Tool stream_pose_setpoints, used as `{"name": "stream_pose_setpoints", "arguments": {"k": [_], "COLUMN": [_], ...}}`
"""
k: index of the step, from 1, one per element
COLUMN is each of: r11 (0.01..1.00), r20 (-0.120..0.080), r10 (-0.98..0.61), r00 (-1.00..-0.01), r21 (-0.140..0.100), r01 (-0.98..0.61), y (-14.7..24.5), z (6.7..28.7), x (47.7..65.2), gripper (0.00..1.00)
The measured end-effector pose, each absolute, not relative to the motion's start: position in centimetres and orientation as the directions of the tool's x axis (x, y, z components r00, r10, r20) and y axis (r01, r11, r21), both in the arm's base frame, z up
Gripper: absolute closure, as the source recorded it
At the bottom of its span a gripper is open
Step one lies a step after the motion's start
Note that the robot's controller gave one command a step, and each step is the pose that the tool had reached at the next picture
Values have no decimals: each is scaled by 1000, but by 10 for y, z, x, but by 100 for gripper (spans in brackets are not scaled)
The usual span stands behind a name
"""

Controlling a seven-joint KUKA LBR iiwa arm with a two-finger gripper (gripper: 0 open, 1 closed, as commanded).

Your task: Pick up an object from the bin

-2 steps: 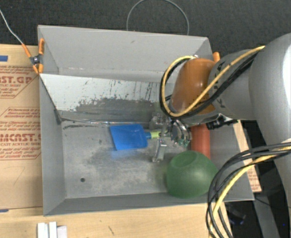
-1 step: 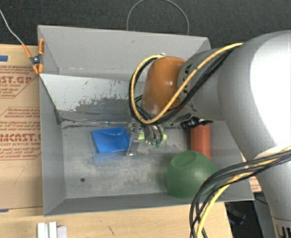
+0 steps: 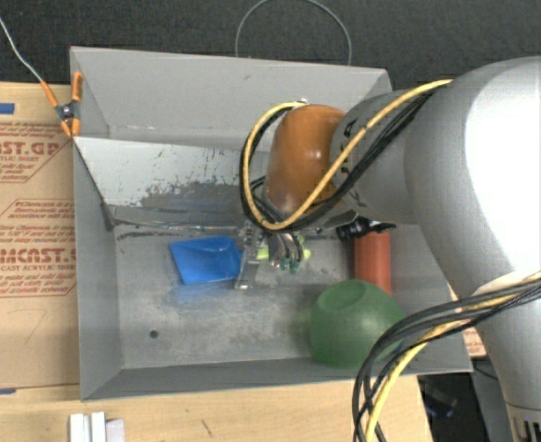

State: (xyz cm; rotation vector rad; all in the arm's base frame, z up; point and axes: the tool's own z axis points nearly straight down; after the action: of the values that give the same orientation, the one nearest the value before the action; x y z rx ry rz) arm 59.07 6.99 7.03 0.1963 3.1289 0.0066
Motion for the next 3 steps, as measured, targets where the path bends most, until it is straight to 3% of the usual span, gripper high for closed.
{"name": "stream_pose_setpoints", "arguments": {"k": [1, 3], "r11": [992, 992], "r20": [5, -4], "r10": [125, 124], "r00": [-992, -992], "r21": [2, 5], "r01": [125, 124], "y": [70, 70], "z": [83, 141], "x": [587, 590], "gripper": [100, 100]}}
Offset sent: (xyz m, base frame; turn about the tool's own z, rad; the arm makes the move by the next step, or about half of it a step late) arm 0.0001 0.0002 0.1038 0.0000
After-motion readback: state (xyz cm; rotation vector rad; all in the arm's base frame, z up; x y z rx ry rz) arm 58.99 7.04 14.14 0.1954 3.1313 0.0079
